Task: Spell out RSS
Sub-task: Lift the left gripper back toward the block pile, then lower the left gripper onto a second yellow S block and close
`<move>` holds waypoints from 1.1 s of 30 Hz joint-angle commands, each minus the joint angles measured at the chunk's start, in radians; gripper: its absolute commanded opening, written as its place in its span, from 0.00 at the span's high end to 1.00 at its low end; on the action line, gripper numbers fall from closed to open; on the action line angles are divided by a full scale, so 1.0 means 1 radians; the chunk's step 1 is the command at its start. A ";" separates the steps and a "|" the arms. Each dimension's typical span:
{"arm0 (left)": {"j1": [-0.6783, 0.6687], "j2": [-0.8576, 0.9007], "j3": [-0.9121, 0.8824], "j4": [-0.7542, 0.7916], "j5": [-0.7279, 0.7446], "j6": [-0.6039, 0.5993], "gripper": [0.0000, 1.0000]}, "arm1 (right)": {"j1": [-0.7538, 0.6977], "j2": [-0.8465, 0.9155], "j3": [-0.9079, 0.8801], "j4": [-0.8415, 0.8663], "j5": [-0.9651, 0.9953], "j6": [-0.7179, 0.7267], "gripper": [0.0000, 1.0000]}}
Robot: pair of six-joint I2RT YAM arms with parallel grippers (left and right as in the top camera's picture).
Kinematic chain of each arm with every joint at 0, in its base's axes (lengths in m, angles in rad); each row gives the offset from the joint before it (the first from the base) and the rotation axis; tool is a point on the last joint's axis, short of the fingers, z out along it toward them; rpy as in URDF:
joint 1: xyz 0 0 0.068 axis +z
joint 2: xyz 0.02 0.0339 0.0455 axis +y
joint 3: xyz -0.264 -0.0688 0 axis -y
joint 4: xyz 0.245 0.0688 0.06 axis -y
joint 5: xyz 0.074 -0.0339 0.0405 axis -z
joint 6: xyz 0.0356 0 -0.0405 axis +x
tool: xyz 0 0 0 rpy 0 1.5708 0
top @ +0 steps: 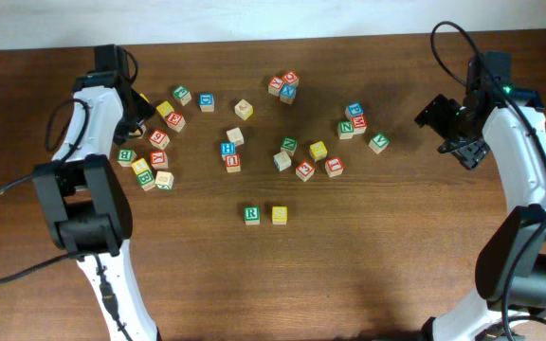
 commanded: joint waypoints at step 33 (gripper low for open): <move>0.006 0.043 0.000 0.024 -0.030 -0.027 0.32 | -0.003 0.000 -0.002 0.000 0.010 0.006 0.02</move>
